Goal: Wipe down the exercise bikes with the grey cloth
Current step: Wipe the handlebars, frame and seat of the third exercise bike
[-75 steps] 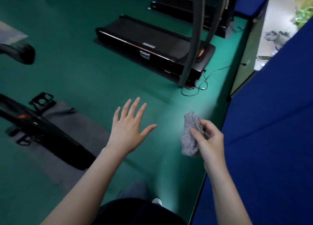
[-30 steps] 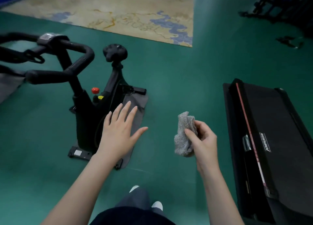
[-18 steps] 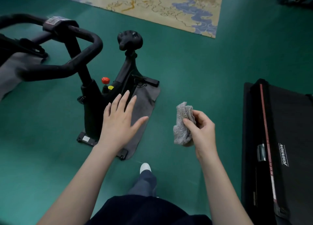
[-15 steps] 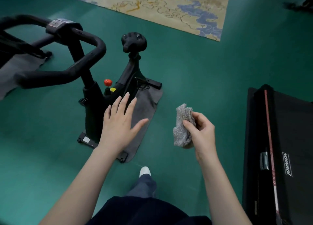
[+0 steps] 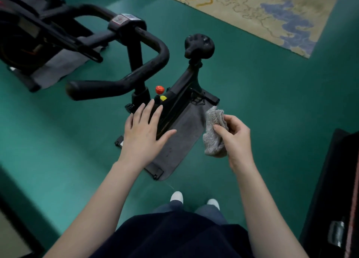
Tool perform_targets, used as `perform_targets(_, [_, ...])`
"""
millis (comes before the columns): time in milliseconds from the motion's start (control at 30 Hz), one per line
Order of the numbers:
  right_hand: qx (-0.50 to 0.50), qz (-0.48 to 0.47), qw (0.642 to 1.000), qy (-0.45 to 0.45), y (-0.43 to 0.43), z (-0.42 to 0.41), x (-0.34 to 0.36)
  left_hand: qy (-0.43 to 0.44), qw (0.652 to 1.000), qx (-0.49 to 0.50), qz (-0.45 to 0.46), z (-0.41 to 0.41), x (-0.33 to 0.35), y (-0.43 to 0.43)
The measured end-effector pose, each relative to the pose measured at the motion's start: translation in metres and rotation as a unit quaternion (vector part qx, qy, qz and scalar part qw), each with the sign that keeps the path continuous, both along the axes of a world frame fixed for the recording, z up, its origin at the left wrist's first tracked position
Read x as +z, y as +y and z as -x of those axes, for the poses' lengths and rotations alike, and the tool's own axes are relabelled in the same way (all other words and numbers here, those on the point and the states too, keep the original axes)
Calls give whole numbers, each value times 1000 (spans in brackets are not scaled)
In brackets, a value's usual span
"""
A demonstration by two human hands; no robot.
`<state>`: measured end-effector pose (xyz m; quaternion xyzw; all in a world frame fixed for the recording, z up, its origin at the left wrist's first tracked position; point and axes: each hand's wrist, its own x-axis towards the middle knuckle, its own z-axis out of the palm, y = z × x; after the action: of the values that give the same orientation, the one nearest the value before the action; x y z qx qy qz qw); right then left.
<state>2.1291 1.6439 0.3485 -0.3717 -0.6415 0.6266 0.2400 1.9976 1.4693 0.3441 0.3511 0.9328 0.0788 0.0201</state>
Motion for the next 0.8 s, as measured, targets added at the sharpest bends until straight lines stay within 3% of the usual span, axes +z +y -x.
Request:
perform_targets(400, [225,-12,974,-8,26,80,1,-11,981,192,25,6,-6,-9])
perform_targets(800, [396,-17,918,14,143,122,10,-16,921,389,16,-14,0,88])
